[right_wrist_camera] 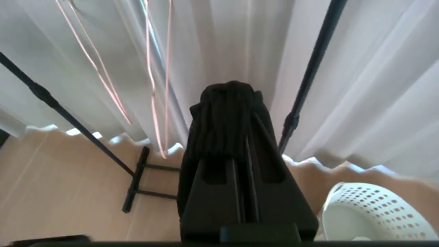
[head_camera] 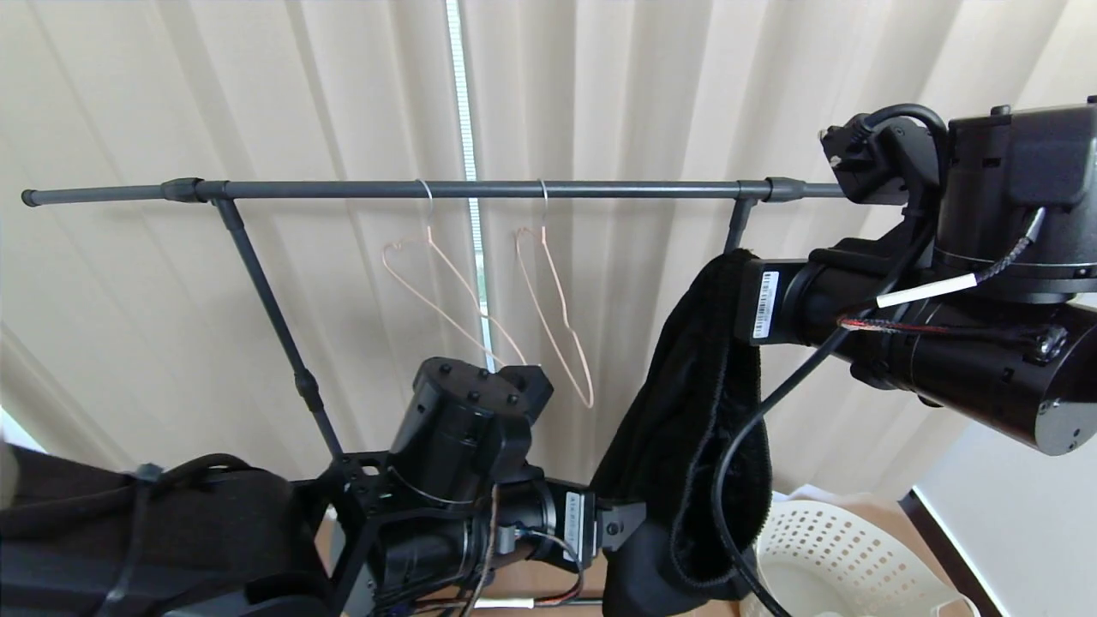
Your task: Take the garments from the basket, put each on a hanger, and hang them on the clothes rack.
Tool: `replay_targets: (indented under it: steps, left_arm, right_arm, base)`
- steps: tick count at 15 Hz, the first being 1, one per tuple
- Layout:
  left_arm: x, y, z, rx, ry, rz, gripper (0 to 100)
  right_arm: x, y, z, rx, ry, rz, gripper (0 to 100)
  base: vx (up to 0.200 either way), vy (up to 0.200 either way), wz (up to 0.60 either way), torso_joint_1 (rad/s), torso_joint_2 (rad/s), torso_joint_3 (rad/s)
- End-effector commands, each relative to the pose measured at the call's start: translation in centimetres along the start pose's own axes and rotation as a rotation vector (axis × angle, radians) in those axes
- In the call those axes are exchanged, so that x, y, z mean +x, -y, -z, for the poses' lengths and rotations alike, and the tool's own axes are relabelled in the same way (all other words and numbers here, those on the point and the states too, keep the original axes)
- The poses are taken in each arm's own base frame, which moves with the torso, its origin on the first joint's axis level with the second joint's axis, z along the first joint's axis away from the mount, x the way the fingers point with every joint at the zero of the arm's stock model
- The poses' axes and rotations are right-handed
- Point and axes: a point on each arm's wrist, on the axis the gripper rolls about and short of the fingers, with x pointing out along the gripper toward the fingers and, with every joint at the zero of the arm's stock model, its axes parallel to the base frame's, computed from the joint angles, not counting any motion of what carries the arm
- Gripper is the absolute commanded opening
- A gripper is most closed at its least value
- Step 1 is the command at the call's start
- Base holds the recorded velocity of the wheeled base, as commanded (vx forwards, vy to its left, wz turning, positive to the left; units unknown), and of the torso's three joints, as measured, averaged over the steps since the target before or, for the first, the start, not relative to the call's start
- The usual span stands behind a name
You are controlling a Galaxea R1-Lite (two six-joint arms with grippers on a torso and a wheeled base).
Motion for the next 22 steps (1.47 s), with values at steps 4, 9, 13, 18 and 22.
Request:
replay_targets:
  steps: [4, 9, 13, 18, 22]
  left_arm:
    - [3.0, 1.2, 0.8, 0.005, -0.041, 0.005, 100]
    - [5.0, 1.0, 1.2, 0.001, -0.042, -0.055, 100]
    - [6.5, 0.4, 2.3, 0.010, -0.054, -0.145, 100]
    - [6.3, 0.1, 3.7, 0.022, -0.097, -0.158, 100]
    - [3.8, 0.5, 1.9, 0.033, -0.003, -0.181, 0]
  right_arm:
    - [1.0, -1.9, 0.9, 0.020, -0.018, 0.001, 0]
    - [0.7, -1.9, 0.4, 0.038, 0.007, -0.009, 0]
    - [-0.1, -1.5, -0.4, 0.054, 0.034, -0.011, 0]
    - [-0.2, -0.3, -1.5, 0.075, 0.070, 0.038, 0]
    - [0.6, 1.7, -2.1, 0.075, 0.084, 0.116, 0]
  base:
    - [0.000, 0.000, 0.00, 0.000, 0.00, 0.000]
    - [0.000, 0.000, 0.00, 0.000, 0.00, 0.000]
    - [0.000, 0.000, 0.00, 0.000, 0.00, 0.000]
    - [0.000, 0.000, 0.00, 0.000, 0.00, 0.000]
    - [0.000, 0.000, 0.00, 0.000, 0.00, 0.000]
